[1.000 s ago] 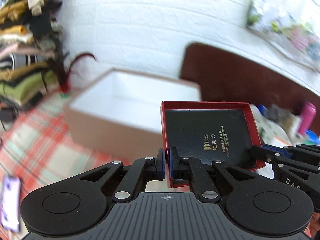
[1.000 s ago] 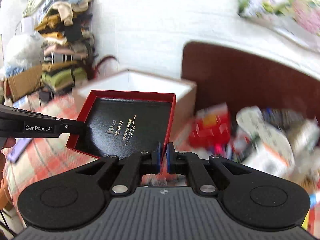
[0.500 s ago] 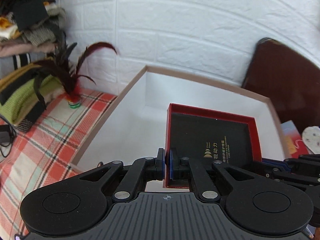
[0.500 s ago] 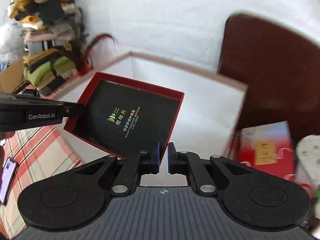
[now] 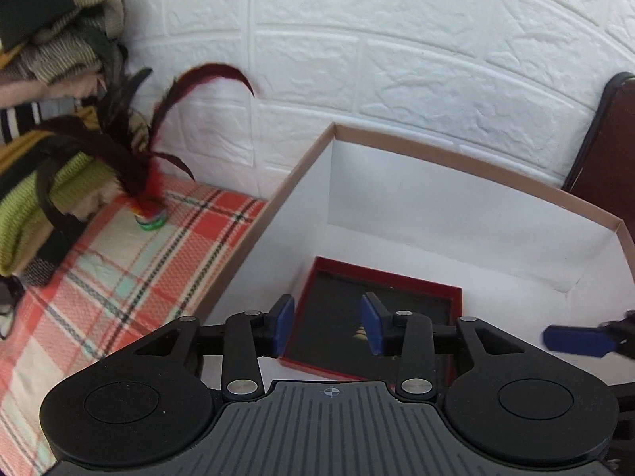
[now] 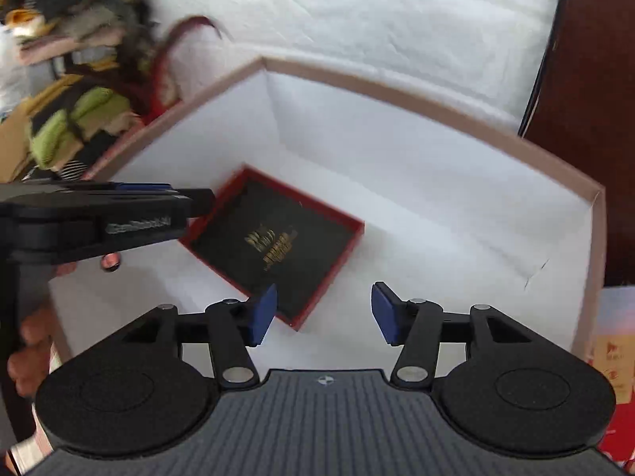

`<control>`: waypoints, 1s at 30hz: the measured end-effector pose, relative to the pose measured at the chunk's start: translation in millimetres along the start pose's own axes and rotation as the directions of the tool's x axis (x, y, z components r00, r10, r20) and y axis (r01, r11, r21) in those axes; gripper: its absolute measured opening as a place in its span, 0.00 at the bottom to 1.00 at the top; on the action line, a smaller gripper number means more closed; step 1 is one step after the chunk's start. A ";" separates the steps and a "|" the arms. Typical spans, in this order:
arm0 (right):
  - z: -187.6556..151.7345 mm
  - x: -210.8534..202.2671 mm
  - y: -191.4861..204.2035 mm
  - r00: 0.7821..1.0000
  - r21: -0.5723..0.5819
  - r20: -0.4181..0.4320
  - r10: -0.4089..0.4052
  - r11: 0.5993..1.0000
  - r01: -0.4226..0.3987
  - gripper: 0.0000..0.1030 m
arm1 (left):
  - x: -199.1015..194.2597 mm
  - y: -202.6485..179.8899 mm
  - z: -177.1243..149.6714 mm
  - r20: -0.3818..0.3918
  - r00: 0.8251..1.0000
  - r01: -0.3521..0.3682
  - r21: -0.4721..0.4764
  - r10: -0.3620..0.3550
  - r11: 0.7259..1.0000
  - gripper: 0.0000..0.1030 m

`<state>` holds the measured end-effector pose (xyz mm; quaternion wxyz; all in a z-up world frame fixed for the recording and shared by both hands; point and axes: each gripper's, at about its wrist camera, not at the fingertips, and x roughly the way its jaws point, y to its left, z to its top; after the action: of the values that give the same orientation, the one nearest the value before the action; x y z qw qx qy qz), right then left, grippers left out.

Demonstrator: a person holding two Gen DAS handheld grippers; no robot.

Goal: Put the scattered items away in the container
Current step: 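Carry the tray into the beige box and open the right tool, then withdraw the right tool from the box back to the pile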

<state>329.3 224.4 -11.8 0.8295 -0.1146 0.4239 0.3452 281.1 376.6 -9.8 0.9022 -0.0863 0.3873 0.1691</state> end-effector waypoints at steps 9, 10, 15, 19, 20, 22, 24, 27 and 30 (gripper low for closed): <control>-52.0 -76.7 -5.8 0.973 -0.004 0.229 0.045 0.999 -0.045 0.71 | -82.6 -38.3 -35.6 0.127 0.992 -0.036 0.111 0.022 0.993 0.90; -56.1 -82.2 -1.9 0.969 -0.021 0.246 0.034 0.999 -0.029 0.72 | -91.2 -44.9 -40.5 0.139 0.989 -0.059 0.120 0.042 0.991 0.90; -90.1 -115.8 0.0 0.955 -0.052 0.297 -0.002 0.998 0.019 0.72 | -126.7 -67.6 -67.8 0.153 0.988 -0.051 0.144 0.028 0.988 0.90; -131.8 -151.0 -14.7 0.949 0.024 0.314 -0.011 1.000 0.004 0.74 | -155.1 -90.4 -99.7 0.139 0.990 0.020 0.138 -0.039 0.990 0.91; -144.2 -161.2 -18.2 0.947 0.039 0.320 -0.016 0.999 0.004 0.75 | -162.4 -96.4 -107.8 0.137 0.989 0.037 0.137 -0.056 0.990 0.91; -170.6 -182.1 -23.9 0.939 0.057 0.341 -0.032 0.998 0.013 0.81 | -179.5 -113.0 -126.0 0.151 0.985 0.055 0.157 -0.079 0.986 0.92; -197.4 -201.4 -27.1 0.929 0.061 0.364 -0.060 0.997 0.041 0.81 | -194.7 -130.9 -144.7 0.160 0.982 0.067 0.183 -0.097 0.981 0.93; -238.8 -228.0 -32.2 0.917 0.052 0.382 -0.115 0.993 0.103 0.82 | -211.4 -158.7 -176.2 0.157 0.979 0.092 0.213 -0.127 0.973 0.94; -278.7 -251.0 -40.0 0.911 0.070 0.383 -0.151 0.989 0.134 0.83 | -224.6 -180.5 -207.6 0.142 0.977 0.128 0.214 -0.161 0.968 0.97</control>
<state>81.1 -58.9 9.2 0.9220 -0.0573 0.2492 0.2908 64.9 96.0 16.0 0.9441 -0.0078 0.3224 0.0684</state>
